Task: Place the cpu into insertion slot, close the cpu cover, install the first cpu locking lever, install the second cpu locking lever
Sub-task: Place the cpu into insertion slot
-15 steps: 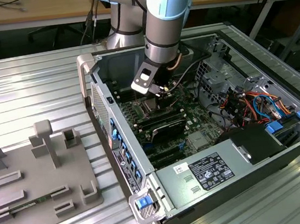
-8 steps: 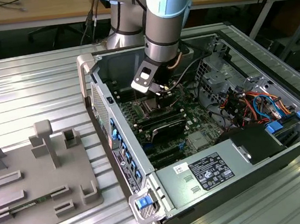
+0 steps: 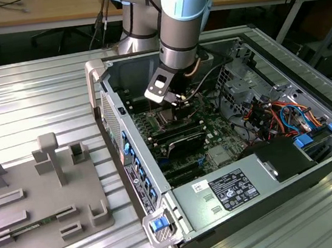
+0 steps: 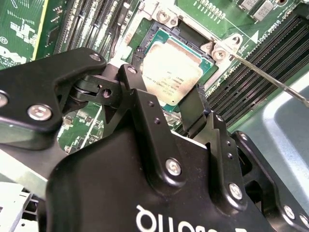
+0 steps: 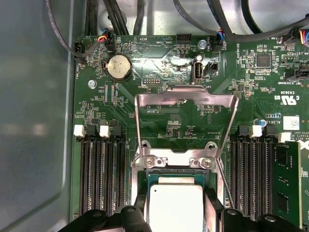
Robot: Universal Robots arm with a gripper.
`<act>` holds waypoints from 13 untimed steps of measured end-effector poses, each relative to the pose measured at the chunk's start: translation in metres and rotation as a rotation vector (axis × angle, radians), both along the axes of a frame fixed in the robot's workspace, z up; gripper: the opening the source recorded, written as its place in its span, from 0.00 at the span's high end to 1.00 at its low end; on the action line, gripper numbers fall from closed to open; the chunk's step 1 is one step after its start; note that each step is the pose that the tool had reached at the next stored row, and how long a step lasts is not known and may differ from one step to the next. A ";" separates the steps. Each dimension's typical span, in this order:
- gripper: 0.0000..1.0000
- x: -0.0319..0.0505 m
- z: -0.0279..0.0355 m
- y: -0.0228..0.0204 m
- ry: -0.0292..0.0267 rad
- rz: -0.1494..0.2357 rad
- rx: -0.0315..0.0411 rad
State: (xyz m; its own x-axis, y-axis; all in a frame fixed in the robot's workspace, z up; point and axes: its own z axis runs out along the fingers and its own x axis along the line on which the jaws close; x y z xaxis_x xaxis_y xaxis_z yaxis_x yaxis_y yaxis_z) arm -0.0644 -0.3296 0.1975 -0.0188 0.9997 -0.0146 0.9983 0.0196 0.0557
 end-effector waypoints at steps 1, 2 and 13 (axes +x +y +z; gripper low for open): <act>0.45 0.0000 0.0004 0.0001 -0.0002 0.000 0.0005; 0.45 0.0000 0.0018 0.0001 -0.0003 0.000 0.0003; 0.45 0.0000 0.0007 0.0000 0.0000 0.000 -0.0085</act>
